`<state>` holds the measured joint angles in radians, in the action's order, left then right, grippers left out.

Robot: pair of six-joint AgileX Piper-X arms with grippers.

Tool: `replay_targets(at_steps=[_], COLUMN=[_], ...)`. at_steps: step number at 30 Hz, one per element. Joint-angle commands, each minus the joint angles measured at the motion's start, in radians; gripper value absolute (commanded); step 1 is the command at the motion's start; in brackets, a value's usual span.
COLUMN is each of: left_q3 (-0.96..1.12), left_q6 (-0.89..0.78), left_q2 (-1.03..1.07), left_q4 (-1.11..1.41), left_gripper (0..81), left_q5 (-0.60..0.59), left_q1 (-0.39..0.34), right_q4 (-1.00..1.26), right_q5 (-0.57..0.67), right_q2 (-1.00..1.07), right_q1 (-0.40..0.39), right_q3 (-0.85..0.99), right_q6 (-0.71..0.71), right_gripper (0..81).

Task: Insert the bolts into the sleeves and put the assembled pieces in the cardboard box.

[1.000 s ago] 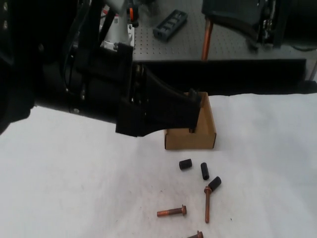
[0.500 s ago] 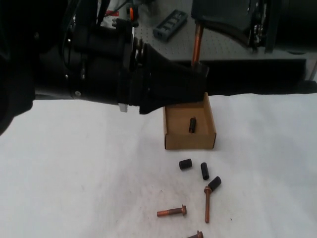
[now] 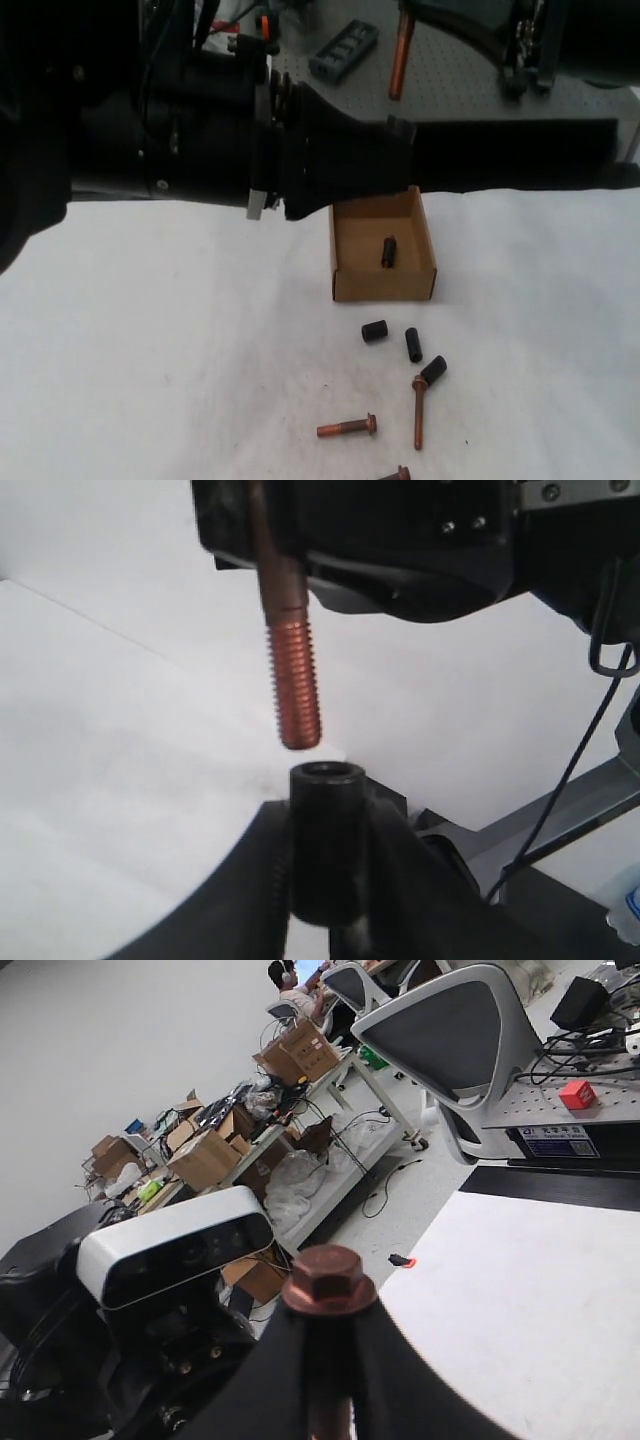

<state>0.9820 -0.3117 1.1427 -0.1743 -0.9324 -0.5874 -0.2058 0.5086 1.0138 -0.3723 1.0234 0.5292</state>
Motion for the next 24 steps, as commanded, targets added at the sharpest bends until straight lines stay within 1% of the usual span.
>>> replay_targets(at_steps=[1,6,11,16,24], left_q3=[0.003,0.003,0.003,0.003,0.003], left_q6=[-0.025,-0.028,-0.032,-0.051,-0.051], left_q2=[-0.010,-0.010,-0.010,-0.010,-0.010], left_q4=[0.044,0.085,0.094,0.094,0.103], left_gripper=[0.6,0.6,0.6,0.6,0.6], left_q5=[0.046,0.084,0.084,0.118,0.118], left_q1=[-0.001,-0.001,-0.001,-0.001,-0.001], right_q4=[0.026,0.026,0.026,0.026,0.026], right_q5=[-0.002,-0.002,-0.004,-0.004,-0.050], right_q2=[-0.015,-0.015,-0.015,-0.015,-0.015], right_q1=[0.000,0.000,0.000,0.000,0.000], right_q3=[0.006,0.006,0.006,0.006,0.006], right_q6=[0.002,0.002,0.002,0.002,0.002], right_gripper=[0.1,0.1,0.1,0.1,0.1])
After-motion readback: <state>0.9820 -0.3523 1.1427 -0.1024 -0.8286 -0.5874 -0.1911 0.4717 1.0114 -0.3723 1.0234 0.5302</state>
